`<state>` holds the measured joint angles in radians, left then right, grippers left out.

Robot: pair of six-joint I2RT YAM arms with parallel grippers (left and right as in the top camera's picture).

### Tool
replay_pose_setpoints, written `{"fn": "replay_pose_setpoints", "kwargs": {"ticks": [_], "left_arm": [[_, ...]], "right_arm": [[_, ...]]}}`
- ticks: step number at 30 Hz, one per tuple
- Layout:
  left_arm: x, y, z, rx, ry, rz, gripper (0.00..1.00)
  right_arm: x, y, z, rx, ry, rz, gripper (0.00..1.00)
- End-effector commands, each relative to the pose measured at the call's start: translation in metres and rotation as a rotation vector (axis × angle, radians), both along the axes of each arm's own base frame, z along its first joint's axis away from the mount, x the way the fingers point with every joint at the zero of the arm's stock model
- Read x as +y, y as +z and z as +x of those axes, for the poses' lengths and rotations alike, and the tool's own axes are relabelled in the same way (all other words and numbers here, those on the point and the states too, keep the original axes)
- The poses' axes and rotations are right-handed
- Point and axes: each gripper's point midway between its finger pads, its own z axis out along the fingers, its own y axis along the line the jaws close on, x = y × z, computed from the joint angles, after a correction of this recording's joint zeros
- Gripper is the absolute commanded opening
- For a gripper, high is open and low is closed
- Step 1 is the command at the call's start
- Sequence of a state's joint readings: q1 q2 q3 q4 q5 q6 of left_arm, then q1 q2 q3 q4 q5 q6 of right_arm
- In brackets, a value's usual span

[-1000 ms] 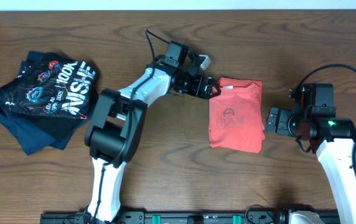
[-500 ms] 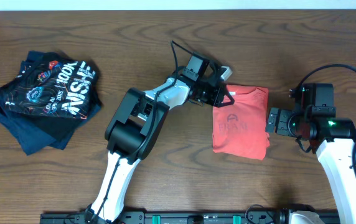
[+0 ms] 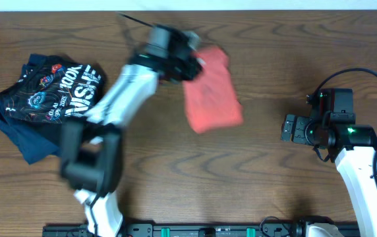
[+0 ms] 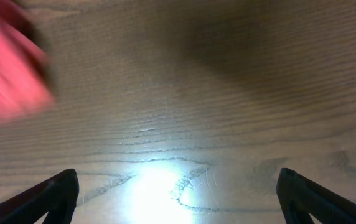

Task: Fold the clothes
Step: 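Carry the folded shirt left and place it on the dark shirt stack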

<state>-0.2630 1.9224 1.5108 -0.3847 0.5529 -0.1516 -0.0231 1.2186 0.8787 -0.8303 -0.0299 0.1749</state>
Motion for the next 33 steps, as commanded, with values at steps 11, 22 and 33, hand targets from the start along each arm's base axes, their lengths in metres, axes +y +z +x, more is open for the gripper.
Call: {"fn": "replay_pose_setpoints", "kwargs": {"ticks": [11, 22, 33], "left_arm": [[0.231, 0.093, -0.008, -0.091, 0.510, 0.086, 0.06], [0.338, 0.102, -0.035, -0.075, 0.771, 0.082, 0.06], [0.433, 0.104, -0.063, -0.075, 1.071, 0.081, 0.06]], "right_arm": [[-0.004, 0.004, 0.000, -0.011, -0.015, -0.003, 0.99], [-0.008, 0.003, -0.001, -0.005, -0.026, -0.028, 0.99], [-0.008, 0.003, -0.002, 0.000, -0.026, -0.027, 0.99]]}}
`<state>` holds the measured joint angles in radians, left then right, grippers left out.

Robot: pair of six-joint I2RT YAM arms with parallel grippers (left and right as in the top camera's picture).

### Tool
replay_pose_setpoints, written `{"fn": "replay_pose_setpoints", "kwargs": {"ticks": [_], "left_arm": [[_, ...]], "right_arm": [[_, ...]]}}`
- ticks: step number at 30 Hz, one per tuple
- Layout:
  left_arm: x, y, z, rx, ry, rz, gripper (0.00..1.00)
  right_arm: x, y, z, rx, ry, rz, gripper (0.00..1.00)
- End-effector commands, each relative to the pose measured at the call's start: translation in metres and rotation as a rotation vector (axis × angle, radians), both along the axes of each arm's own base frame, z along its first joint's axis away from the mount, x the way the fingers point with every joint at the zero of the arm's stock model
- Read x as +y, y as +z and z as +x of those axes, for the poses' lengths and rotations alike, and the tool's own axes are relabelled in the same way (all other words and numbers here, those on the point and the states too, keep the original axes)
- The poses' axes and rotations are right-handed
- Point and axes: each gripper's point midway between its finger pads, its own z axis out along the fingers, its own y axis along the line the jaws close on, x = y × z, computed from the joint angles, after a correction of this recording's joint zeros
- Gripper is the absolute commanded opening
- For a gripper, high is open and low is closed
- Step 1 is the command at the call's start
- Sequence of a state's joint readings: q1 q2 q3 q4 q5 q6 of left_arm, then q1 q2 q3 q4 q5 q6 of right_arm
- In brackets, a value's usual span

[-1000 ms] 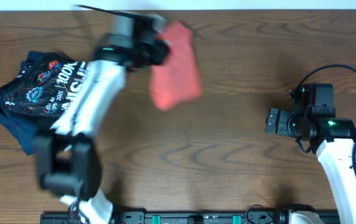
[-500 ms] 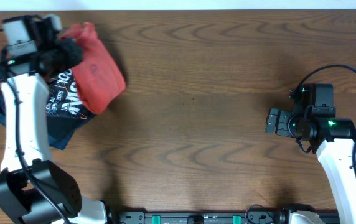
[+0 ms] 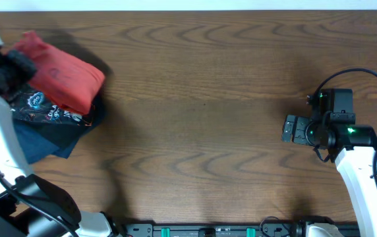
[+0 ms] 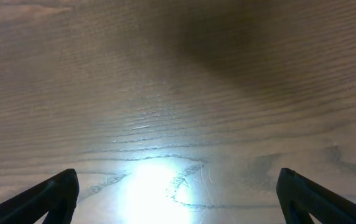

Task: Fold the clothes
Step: 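Carry the folded shirt left and place it on the dark shirt stack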

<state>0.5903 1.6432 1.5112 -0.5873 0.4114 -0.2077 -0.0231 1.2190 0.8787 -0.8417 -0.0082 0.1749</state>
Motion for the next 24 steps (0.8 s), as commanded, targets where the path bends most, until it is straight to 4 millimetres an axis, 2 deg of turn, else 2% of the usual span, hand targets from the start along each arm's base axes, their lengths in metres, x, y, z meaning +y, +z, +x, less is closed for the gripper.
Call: {"fn": "replay_pose_setpoints", "kwargs": {"ticks": [1, 5, 6, 7, 8, 9, 19, 22, 24], "left_arm": [[0.026, 0.013, -0.011, -0.028, 0.101, 0.015, 0.06], [0.041, 0.000, -0.020, 0.008, 0.146, 0.012, 0.07], [0.042, -0.003, -0.021, 0.017, 0.150, 0.005, 0.17], [0.043, -0.006, -0.022, 0.027, 0.152, -0.001, 0.44], [0.042, -0.008, -0.022, 0.033, 0.152, -0.005, 0.79], [0.042, -0.009, -0.023, 0.038, 0.153, -0.007, 0.98], [0.039, -0.013, -0.026, 0.057, 0.152, -0.023, 0.98], [0.030, -0.019, -0.030, 0.081, 0.148, -0.075, 0.98], [0.016, -0.017, -0.025, 0.059, 0.094, -0.124, 0.98]], "right_arm": [[-0.004, 0.004, 0.001, -0.012, -0.017, -0.007, 0.99], [-0.004, 0.004, 0.000, -0.012, -0.017, -0.007, 0.99], [-0.004, 0.004, 0.000, -0.011, -0.017, -0.006, 0.99], [-0.004, 0.004, 0.000, -0.010, -0.017, -0.006, 0.99], [-0.004, 0.004, 0.000, -0.008, -0.017, -0.007, 0.99], [-0.004, 0.004, -0.001, -0.007, -0.017, -0.006, 0.99], [-0.004, 0.004, 0.000, -0.009, -0.016, -0.004, 0.99], [0.007, 0.005, 0.003, -0.019, 0.009, 0.054, 0.99], [0.014, 0.005, 0.007, -0.031, 0.027, 0.094, 0.99]]}}
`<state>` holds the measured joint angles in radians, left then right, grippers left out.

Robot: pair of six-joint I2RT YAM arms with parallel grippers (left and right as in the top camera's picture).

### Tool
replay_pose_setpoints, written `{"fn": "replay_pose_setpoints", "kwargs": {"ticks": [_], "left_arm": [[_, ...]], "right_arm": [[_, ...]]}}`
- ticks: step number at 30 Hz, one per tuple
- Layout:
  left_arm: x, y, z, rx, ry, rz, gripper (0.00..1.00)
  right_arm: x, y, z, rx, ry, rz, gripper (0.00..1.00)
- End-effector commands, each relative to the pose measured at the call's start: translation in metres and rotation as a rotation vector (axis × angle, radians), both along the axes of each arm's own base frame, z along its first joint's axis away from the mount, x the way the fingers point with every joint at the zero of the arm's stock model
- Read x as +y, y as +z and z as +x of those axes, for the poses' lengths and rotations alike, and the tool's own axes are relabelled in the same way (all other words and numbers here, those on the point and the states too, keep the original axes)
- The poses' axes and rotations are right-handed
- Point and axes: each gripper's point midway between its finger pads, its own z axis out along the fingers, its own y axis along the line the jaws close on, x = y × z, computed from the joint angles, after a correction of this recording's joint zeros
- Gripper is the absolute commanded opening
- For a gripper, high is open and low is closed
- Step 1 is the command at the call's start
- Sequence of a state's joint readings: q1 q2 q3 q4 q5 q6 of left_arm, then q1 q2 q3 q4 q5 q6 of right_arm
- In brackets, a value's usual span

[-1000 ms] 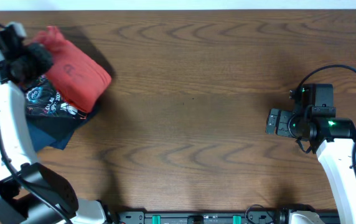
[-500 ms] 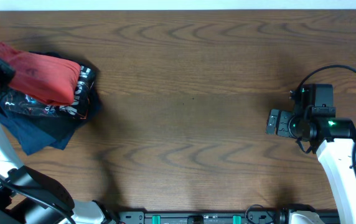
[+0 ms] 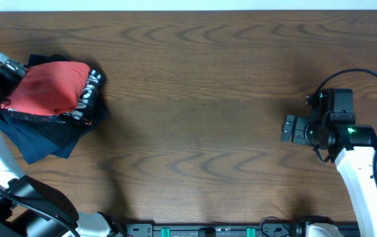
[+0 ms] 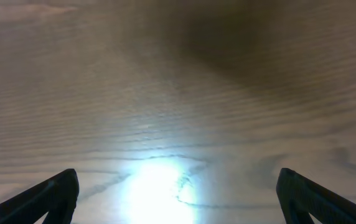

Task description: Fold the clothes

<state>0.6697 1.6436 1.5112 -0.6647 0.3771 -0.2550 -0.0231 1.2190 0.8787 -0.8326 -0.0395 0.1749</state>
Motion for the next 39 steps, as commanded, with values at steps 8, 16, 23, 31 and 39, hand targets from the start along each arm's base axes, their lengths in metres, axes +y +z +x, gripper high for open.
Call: {"fn": "replay_pose_setpoints", "kwargs": {"ticks": [8, 16, 23, 31, 39], "left_arm": [[-0.102, -0.002, 0.045, -0.019, -0.348, 0.018, 0.98], [-0.205, -0.032, 0.036, 0.215, -0.585, 0.191, 0.98], [-0.225, -0.039, -0.031, 0.444, -0.611, 0.147, 0.98], [-0.228, 0.016, -0.078, 0.171, -0.576, 0.247, 0.98], [-0.225, 0.061, -0.145, -0.373, -0.455, 0.450, 0.98]], "right_arm": [[0.040, 0.009, 0.044, -0.137, 0.104, 0.232, 0.99], [0.026, 0.004, 0.076, -0.108, 0.062, 0.275, 0.99], [-0.010, 0.043, 0.074, -0.048, -0.021, 0.197, 0.99], [-0.029, 0.090, 0.030, -0.220, -0.110, 0.065, 0.99], [-0.043, 0.129, -0.020, -0.659, -0.213, -0.051, 0.99]]}}
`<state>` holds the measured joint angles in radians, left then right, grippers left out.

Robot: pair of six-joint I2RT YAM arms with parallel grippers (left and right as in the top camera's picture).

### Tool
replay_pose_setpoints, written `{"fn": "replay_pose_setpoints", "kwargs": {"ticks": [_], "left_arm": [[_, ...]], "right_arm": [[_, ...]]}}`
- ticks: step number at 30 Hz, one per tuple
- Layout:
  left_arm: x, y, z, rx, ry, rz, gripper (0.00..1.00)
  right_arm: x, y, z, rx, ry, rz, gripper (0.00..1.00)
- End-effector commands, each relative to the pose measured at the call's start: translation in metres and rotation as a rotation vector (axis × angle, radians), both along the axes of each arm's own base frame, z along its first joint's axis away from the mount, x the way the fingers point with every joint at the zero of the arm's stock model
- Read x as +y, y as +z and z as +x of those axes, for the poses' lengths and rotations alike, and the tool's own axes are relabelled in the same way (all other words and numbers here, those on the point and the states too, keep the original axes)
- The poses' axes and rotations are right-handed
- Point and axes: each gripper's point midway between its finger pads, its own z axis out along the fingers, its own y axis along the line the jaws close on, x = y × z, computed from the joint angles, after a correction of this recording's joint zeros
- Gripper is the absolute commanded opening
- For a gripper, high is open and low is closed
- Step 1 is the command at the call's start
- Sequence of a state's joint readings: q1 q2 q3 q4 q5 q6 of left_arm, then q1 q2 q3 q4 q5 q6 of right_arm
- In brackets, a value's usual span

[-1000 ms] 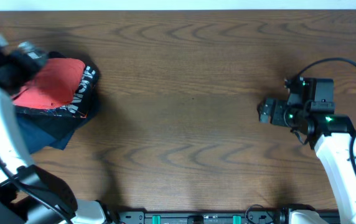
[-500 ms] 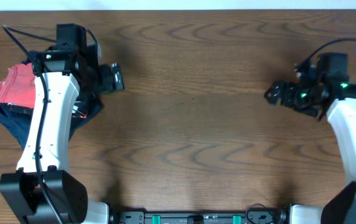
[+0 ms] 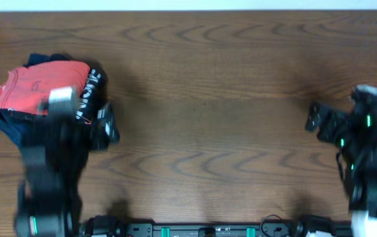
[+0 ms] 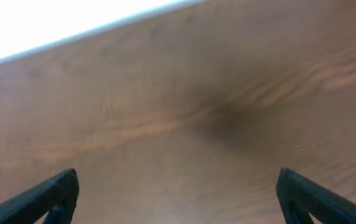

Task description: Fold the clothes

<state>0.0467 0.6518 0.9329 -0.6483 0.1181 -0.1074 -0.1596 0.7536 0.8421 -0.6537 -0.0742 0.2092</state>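
Observation:
A folded red garment (image 3: 40, 89) lies on top of a stack at the table's left. Under it are a black printed garment (image 3: 91, 92) and a navy one (image 3: 9, 124). My left arm is blurred in front of the stack. Its left gripper (image 3: 104, 128) is by the stack's right front corner, apart from the red garment, and its jaws are too blurred to read. At the right edge my right gripper (image 3: 315, 118) is open. The right wrist view shows the gripper (image 4: 178, 190) with fingertips (image 4: 60, 193) wide apart over bare wood.
The brown wooden table (image 3: 208, 99) stretches between the two arms. Its far edge meets a white wall (image 4: 53, 25), seen at the top of the right wrist view. A black rail (image 3: 208, 230) runs along the front edge.
My left arm was at the far left edge of the red garment and is now in front of the stack, apart from it. My right arm has shifted right and its camera now tilts toward the wall.
My left gripper first held the folded red garment above the table's back middle. Then it had it over the stack at the left. Then the garment lay on the stack with the gripper at its left edge. Now it rests there alone, both arms drawn back.

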Motion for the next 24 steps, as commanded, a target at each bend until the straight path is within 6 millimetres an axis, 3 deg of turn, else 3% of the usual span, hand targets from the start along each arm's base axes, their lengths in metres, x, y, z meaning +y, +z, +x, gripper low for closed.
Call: {"fn": "replay_pose_setpoints", "kwargs": {"ticks": [1, 5, 9, 24], "left_arm": [[0.004, -0.007, -0.025, -0.090, 0.031, 0.011, 0.98], [0.002, 0.002, -0.065, -0.186, 0.031, 0.014, 0.98], [0.001, -0.001, -0.087, -0.212, 0.031, 0.015, 0.98], [0.000, -0.068, -0.118, 0.073, 0.030, 0.006, 0.98]], "right_arm": [[-0.011, -0.003, -0.022, -0.085, -0.086, -0.027, 0.99], [-0.007, -0.008, -0.047, -0.124, -0.086, -0.031, 0.99], [-0.004, -0.020, -0.062, -0.080, -0.085, -0.026, 0.99], [0.003, -0.082, -0.106, 0.231, -0.083, 0.011, 0.99]]}}
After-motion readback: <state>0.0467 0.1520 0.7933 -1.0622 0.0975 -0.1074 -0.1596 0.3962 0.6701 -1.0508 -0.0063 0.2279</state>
